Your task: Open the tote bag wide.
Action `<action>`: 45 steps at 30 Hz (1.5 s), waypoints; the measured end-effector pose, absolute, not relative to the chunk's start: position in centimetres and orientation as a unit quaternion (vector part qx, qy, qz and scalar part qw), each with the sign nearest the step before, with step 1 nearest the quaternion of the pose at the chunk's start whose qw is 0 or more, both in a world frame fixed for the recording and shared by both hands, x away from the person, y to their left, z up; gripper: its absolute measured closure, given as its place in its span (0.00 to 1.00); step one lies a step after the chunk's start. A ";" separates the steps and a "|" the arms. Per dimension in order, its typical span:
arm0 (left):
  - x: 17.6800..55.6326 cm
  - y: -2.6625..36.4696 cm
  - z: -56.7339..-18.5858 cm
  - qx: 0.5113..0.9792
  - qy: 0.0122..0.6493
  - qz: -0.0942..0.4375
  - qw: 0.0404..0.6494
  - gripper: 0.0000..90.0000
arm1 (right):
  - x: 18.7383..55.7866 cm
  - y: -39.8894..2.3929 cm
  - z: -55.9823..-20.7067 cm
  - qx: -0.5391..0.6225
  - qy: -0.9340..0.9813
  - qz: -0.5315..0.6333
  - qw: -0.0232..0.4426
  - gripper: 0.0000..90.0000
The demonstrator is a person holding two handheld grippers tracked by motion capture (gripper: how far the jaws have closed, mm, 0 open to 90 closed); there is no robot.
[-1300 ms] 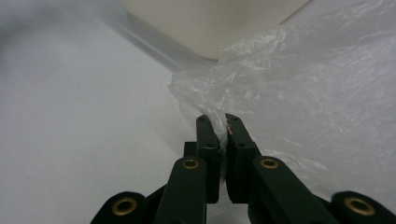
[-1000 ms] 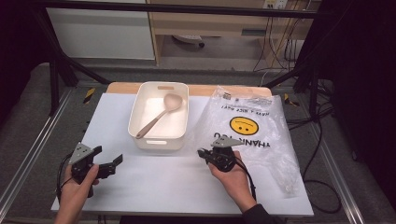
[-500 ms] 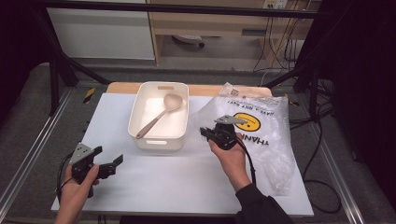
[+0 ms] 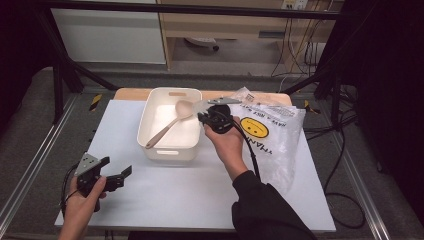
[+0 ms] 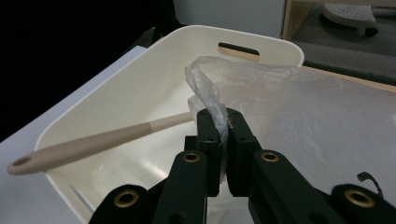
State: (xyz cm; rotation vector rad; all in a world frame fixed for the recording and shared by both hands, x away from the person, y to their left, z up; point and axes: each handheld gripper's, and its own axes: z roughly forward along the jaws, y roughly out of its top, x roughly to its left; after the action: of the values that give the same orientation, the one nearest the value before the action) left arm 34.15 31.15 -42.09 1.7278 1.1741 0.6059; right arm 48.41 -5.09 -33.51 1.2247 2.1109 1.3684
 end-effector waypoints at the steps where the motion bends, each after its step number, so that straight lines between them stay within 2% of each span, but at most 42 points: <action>1: 34.1 31.1 -42.1 0.705 0.477 0.247 0.464 0.08 | 48.6 -4.7 -33.4 0.433 0.743 0.482 0.168 0.97; 5: 34.1 31.1 -42.1 0.708 0.474 0.246 0.463 0.08 | 49.1 -3.4 -33.8 0.428 0.752 0.474 0.164 0.94; 7: 34.1 31.1 -42.1 0.707 0.473 0.245 0.465 0.08 | 48.9 -3.1 -34.1 0.421 0.756 0.476 0.154 0.84; 9: 34.1 31.1 -42.1 0.709 0.472 0.245 0.464 0.08 | 48.5 -3.0 -34.0 0.415 0.759 0.475 0.165 0.74; 14: 34.1 31.1 -42.1 0.707 0.473 0.246 0.464 0.08 | 47.5 -4.1 -33.2 0.415 0.755 0.480 0.162 0.45; 20: 34.1 31.1 -42.1 0.707 0.476 0.247 0.462 0.08 | 46.4 -6.3 -33.2 0.403 0.763 0.480 0.158 0.30; 32: 34.1 31.3 -42.2 0.701 0.482 0.250 0.462 0.08 | 45.9 -10.7 -35.9 0.411 0.773 0.455 0.162 0.15; 38: 34.2 31.7 -42.4 0.691 0.493 0.253 0.464 0.07 | 45.9 -12.0 -37.3 0.414 0.779 0.441 0.167 0.14; 45: 34.3 31.7 -42.6 0.693 0.496 0.255 0.457 0.07 | 46.0 -13.4 -39.0 0.406 0.798 0.402 0.195 0.11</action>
State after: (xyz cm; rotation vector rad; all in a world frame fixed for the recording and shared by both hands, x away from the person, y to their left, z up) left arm 34.26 31.69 -42.60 1.7070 1.2235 0.6278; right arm 45.96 -13.42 -38.99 1.1370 2.2361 1.1258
